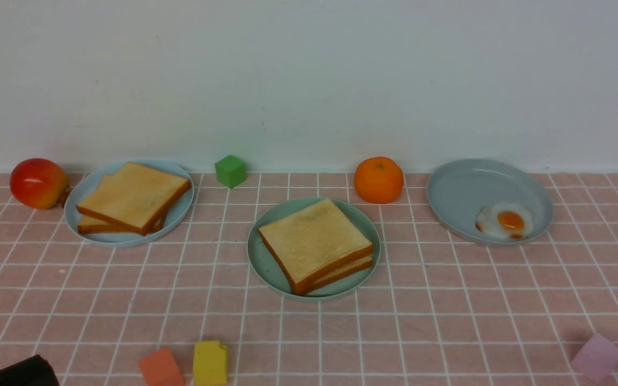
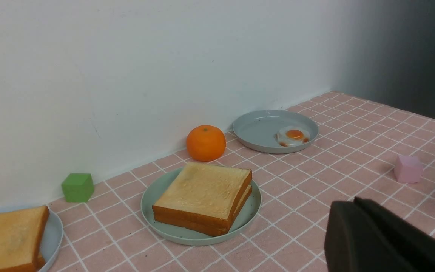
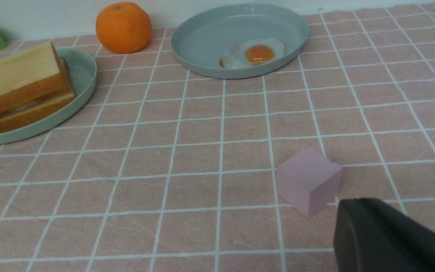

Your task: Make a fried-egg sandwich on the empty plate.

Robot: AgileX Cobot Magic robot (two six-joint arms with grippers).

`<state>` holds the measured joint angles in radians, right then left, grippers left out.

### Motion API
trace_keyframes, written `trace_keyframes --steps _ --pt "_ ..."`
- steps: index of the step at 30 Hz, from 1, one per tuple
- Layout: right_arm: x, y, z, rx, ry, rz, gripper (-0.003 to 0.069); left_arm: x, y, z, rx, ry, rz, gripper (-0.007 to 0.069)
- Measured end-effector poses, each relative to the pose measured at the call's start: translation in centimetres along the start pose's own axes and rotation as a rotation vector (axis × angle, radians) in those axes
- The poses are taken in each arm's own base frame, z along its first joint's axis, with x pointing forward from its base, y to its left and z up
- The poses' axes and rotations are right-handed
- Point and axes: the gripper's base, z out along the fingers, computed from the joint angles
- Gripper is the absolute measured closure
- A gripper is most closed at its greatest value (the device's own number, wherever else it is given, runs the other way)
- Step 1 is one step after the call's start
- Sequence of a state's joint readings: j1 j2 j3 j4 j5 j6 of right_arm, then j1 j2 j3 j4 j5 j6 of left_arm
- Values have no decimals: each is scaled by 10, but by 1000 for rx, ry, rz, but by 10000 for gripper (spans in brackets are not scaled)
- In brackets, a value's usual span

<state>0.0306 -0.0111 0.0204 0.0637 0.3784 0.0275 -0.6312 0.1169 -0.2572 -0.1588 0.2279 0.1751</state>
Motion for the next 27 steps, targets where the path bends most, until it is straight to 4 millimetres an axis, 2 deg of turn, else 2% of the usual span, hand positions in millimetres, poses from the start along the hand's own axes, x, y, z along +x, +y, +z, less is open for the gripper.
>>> trace_keyframes --steps 19,22,24,25,26,27 --pt "0 0 0 0 3 -1 656 2 1 1 -18 -23 10 605" --pt "0 0 0 0 4 -1 655 4 6 1 -100 -73 -3 638" --pt "0 0 0 0 4 -1 653 10 12 -3 -214 -120 -24 638" --pt "0 0 0 0 5 -1 652 20 16 -7 -317 -132 -48 638" --pt "0 0 0 0 5 -1 652 21 17 -8 -330 -138 -51 638" --pt "0 0 0 0 5 -1 651 37 22 -9 -439 -103 -96 638"
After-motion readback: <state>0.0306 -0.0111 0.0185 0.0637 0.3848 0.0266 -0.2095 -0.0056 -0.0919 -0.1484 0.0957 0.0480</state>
